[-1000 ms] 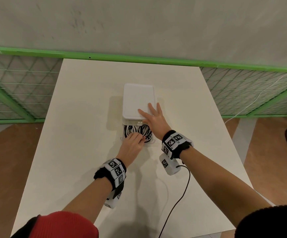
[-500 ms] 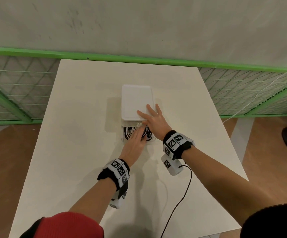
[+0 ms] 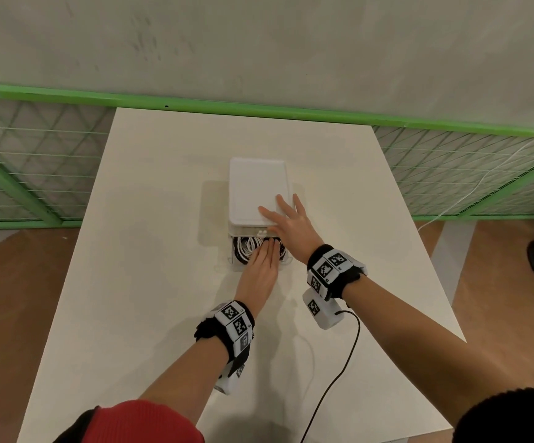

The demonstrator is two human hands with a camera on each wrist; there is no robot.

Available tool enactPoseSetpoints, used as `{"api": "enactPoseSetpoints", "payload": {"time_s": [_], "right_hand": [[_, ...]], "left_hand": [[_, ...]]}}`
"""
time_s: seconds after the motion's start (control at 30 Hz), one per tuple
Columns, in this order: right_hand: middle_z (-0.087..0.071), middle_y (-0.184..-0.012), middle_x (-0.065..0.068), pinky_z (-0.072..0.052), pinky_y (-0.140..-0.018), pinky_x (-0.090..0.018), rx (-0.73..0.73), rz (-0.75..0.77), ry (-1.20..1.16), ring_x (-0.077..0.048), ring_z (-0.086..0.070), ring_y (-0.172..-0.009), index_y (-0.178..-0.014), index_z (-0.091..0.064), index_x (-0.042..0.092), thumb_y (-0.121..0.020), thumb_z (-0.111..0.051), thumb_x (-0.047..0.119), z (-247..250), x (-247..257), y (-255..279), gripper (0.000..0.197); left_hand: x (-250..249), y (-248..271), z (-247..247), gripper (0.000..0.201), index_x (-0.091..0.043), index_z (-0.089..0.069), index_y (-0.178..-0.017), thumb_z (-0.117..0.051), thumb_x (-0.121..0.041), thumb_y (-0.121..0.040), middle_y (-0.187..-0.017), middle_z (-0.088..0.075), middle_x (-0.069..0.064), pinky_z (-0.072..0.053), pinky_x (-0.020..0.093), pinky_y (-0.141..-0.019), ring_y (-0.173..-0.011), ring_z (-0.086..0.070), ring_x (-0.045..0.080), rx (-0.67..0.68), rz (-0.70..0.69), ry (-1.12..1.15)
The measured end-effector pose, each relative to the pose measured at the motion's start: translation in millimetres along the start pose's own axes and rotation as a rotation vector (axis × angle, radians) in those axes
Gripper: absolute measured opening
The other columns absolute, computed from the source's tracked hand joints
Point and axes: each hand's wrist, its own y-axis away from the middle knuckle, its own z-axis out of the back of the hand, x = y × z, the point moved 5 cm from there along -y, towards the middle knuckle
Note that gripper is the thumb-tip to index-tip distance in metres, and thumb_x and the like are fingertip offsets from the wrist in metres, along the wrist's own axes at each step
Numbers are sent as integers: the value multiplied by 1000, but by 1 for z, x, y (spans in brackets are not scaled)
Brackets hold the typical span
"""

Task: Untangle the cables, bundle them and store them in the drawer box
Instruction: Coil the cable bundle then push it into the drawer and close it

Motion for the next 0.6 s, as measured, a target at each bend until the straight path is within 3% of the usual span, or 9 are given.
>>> {"api": "enactPoseSetpoints", "payload": {"time_s": [0.07, 0.13, 0.3, 0.37, 0.47, 0.53, 0.6], "right_hand": [[-27, -147, -30, -13, -116, -55, 15, -7, 22, -50, -17, -137, -143, -33, 21, -95, -47, 8, -4, -2, 0, 51], [-25, -148, -28, -18, -114, -56, 15, -12, 28, -51, -15, -137, -144, -31, 23, -95, -46, 2, -5, -3, 1, 56], [-25, -148, -28, -5, -116, -51, 15, -2, 54, -49, -15, -138, -144, -30, 17, -95, -38, -2, 5, 0, 4, 54], [-29, -145, -30, -6, -117, -53, 26, 47, 73, -46, -21, -137, -145, -29, 15, -93, -40, -2, 1, -1, 1, 56], [-37, -143, -25, -11, -115, -57, 46, 25, 96, -46, -23, -137, -145, -27, 17, -93, -45, 2, -10, -2, -1, 57], [-38, -144, -21, -10, -115, -57, 67, 21, 123, -45, -23, -137, -146, -25, 18, -93, -47, 3, -16, -3, -2, 59], [-36, -145, -19, -14, -114, -57, 78, 13, 119, -46, -21, -138, -146, -23, 21, -92, -47, 3, -16, -2, -2, 61]], "left_hand": [[0, -1, 1, 73, 0, -52, -128, -77, -20, -62, -125, -61, 14, -41, 33, -103, -118, -57, 24, 8, -8, -59], [4, 0, 0, 67, 0, -44, -135, -67, -20, -76, -133, -56, 12, -35, 31, -108, -125, -51, 22, 40, -21, -121], [10, -11, -1, 58, 3, -27, -143, -46, -15, -91, -144, -42, 14, -24, 33, -114, -135, -37, 24, -27, -52, -125], [11, -13, -1, 59, 1, -43, -135, -61, -18, -83, -134, -54, 13, -34, 32, -109, -127, -48, 23, -32, -70, -64], [16, -6, -7, 52, -4, -68, -108, -82, -15, -60, -108, -70, 10, -52, 31, -93, -105, -64, 22, -114, -182, 23], [20, -3, -6, 44, -1, -69, -105, -80, -6, -63, -109, -68, 15, -52, 35, -92, -110, -59, 26, -243, -166, 42], [22, 3, -2, 35, 1, -68, -104, -66, 1, -69, -111, -63, 19, -52, 42, -92, -113, -47, 28, -348, -125, 78]]}}
